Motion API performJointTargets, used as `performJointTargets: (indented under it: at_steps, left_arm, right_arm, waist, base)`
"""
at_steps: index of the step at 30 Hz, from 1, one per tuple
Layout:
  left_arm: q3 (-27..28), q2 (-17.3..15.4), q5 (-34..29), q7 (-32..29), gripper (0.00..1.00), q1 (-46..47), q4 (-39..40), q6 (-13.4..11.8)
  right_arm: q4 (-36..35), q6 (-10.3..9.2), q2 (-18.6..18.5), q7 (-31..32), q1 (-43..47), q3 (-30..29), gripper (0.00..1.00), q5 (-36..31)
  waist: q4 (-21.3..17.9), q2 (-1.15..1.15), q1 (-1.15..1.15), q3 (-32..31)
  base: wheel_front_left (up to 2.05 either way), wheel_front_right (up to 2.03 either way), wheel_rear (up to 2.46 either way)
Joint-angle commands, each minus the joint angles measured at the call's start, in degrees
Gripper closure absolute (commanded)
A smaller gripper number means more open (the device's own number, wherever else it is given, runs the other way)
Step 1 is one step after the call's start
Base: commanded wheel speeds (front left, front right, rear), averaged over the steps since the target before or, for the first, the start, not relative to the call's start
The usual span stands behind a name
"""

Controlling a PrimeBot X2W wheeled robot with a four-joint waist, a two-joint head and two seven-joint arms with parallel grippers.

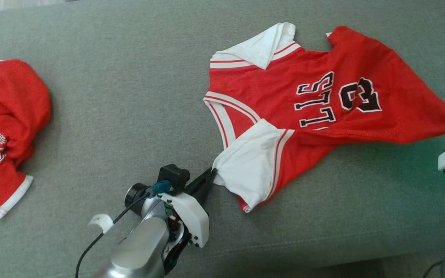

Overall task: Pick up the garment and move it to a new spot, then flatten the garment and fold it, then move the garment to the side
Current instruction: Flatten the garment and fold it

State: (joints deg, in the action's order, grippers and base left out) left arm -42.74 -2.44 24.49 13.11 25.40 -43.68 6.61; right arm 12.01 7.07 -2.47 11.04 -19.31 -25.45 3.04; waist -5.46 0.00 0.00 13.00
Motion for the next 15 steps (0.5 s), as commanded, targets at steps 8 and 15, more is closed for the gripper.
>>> performJointTargets:
  at_steps: [8,15]
  left_arm:
    - [1.69,-1.43,-0.19,1.52,1.0,2.83,1.61,-1.96]
    - [8.16,-7.04,-4.22,1.86,1.0,2.82,15.78,-6.01]
  right_arm:
    - [-2.9,0.42,-0.41,-1.07,-1.62,4.9,1.0,0.52]
    - [-2.82,0.42,-2.67,-0.76,-3.39,10.07,1.0,1.84]
  waist:
    - [2.39,0.0,0.0,-2.26]
    - [5.06,0.0,0.0,-6.66]
  base:
    - [0.0,0.0,0.0]
    - [0.0,0.0,0.0]
